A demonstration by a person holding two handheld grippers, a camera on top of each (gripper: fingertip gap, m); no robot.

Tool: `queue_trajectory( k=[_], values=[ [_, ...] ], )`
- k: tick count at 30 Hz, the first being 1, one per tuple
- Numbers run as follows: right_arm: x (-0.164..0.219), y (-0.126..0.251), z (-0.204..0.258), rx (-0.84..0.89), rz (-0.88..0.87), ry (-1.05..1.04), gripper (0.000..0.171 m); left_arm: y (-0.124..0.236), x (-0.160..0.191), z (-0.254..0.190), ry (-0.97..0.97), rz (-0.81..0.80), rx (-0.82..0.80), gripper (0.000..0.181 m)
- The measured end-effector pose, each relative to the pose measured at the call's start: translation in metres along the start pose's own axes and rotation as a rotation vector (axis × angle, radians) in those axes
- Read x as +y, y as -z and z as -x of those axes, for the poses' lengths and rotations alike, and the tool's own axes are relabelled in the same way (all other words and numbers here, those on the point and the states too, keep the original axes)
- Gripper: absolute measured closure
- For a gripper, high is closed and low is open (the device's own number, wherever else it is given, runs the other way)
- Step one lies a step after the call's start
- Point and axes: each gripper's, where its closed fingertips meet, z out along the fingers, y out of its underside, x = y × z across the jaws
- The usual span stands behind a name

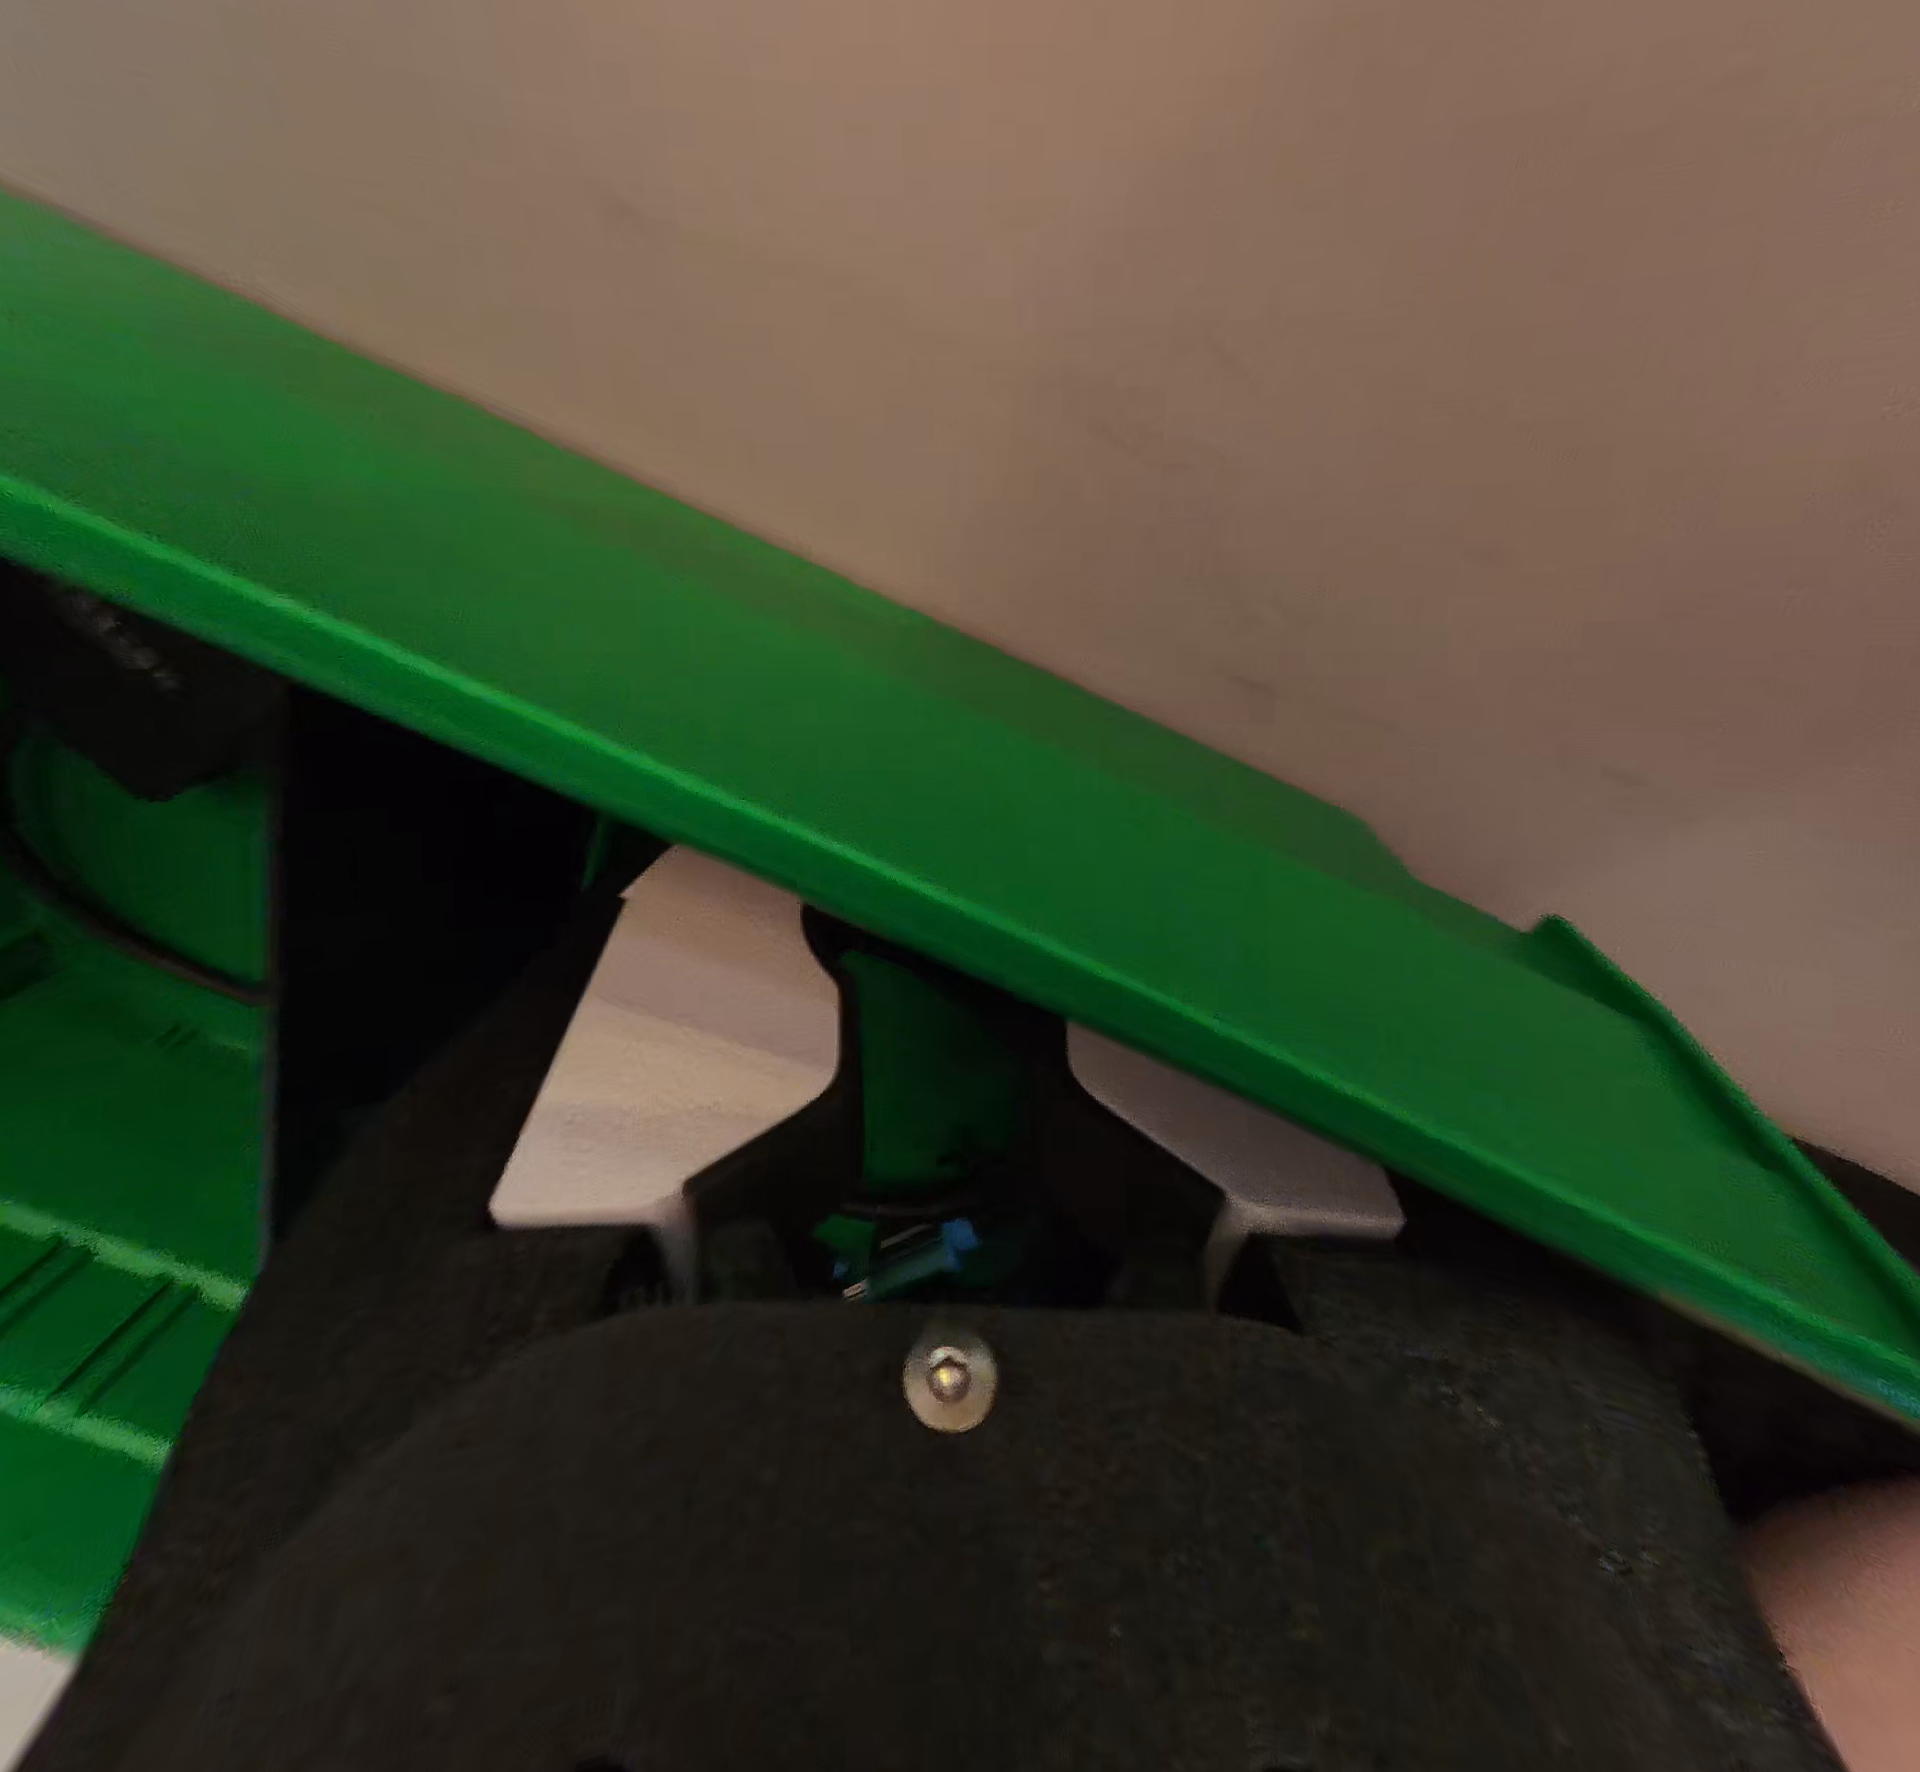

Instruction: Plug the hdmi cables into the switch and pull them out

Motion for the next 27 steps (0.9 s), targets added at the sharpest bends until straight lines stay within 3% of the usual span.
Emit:
queue_trajectory(
  k=[1, 15, 27],
  values=[
    [0.001, -0.001, 0.001, -0.003, 0.005, 0.004, 0.124, 0.0, 0.001, 0.002, 0.006, 0.015, -0.013, 0.142],
    [0.004, -0.003, 0.004, -0.012, 0.03, 0.027, 0.125, 0.01, 0.002, -0.006, 0.037, 0.009, 0.068, 0.16],
    [0.002, -0.005, 0.008, -0.026, 0.024, 0.029, 0.125, 0.125, -0.005, 0.018, 0.214, -0.603, 0.084, 0.165]
  ],
)
